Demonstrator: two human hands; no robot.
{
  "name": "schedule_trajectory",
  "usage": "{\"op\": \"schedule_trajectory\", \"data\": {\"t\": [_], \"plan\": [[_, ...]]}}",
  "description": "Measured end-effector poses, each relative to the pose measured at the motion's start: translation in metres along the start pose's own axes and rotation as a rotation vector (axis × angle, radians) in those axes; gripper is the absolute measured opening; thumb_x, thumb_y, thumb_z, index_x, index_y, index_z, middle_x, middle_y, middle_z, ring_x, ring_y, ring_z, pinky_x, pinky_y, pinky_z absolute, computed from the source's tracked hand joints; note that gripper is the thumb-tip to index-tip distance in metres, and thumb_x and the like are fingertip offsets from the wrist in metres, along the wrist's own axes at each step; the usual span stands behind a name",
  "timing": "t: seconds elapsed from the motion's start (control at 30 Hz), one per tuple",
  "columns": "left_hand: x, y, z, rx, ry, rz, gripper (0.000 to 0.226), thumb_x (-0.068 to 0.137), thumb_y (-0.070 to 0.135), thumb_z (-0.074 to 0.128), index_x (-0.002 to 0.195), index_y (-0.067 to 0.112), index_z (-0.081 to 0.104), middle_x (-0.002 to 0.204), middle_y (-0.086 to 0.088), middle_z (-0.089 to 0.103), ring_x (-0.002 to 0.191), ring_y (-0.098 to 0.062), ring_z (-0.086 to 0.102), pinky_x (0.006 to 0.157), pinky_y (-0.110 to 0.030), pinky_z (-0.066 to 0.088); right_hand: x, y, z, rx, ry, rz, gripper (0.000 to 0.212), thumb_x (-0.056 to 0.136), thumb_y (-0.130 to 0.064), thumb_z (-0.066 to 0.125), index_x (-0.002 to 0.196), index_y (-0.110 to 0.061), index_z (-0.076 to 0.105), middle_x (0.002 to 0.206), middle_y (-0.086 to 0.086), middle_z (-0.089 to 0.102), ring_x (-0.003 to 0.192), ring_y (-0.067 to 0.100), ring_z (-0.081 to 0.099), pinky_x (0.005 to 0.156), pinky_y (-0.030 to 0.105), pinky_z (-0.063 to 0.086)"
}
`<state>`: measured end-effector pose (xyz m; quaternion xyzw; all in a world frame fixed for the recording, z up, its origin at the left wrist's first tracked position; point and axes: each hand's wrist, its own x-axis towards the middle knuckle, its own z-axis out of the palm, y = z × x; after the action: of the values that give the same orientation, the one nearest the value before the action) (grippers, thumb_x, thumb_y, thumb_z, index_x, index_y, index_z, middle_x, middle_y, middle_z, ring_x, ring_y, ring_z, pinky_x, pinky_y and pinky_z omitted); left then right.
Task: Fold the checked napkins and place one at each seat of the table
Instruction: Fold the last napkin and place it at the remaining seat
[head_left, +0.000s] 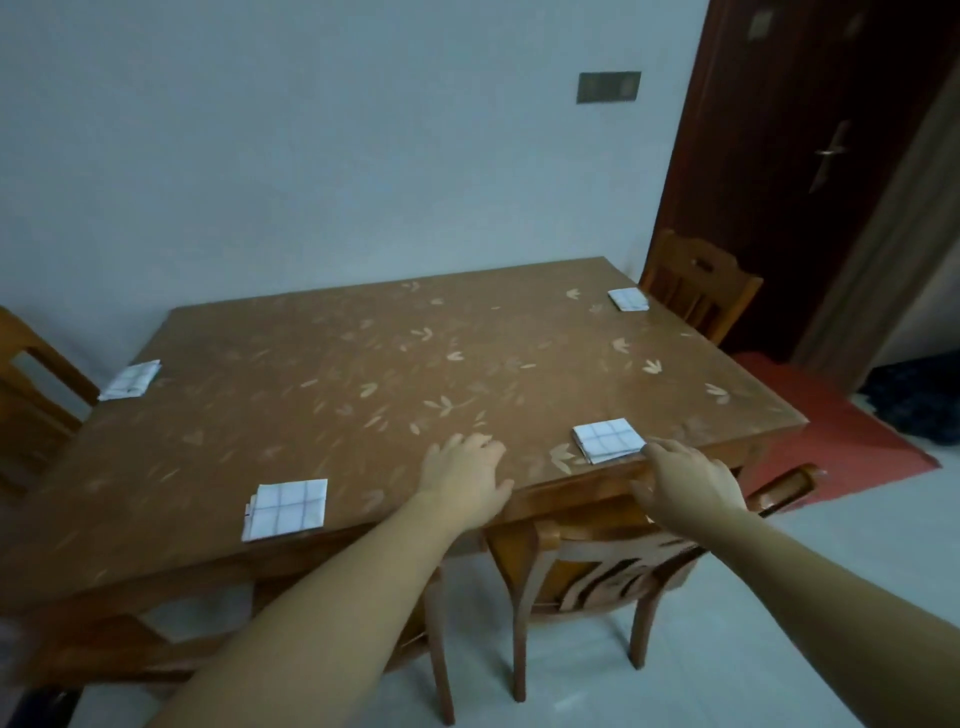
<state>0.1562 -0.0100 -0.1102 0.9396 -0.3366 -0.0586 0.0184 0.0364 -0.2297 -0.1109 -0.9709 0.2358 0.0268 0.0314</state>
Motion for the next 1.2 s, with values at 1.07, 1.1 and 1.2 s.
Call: {"op": "schedule_trajectory", "data": {"t": [1.07, 1.1, 1.2], "plan": [[0.257, 0.108, 0.144, -0.093, -0.246, -0.085, 0.102, 0.082, 0.064, 0.061, 0.155, 0.016, 0.008, 0.163, -0.006, 0.011, 0.149, -0.025, 0.011, 0.116, -0.046, 0.021, 0.251, 0.118, 0.144, 0.059, -0.326, -0.383, 0.086, 0.081, -0.055, 0.066, 0.149, -0.027, 0.021, 0.159, 0.001, 0.020, 0.143, 0.026, 0.026, 0.110, 0.052, 0.031], [0.263, 0.110, 0.146, -0.091, -0.258, -0.092, 0.107, 0.079, 0.066, 0.062, 0.155, 0.016, 0.006, 0.164, -0.006, 0.008, 0.150, -0.025, 0.010, 0.117, -0.046, 0.021, 0.258, 0.121, 0.145, 0.046, -0.343, -0.408, 0.092, 0.079, -0.056, 0.068, 0.150, -0.027, 0.017, 0.161, 0.001, 0.015, 0.146, 0.026, 0.020, 0.111, 0.052, 0.029], [0.276, 0.112, 0.152, -0.092, -0.275, -0.106, 0.115, 0.074, 0.066, 0.067, 0.155, 0.016, 0.003, 0.164, -0.004, 0.006, 0.150, -0.023, 0.008, 0.118, -0.048, 0.020, 0.277, 0.125, 0.149, 0.033, -0.362, -0.495, 0.104, 0.073, -0.058, 0.073, 0.151, -0.026, 0.013, 0.162, -0.001, 0.009, 0.149, 0.023, 0.010, 0.112, 0.056, 0.026]]}}
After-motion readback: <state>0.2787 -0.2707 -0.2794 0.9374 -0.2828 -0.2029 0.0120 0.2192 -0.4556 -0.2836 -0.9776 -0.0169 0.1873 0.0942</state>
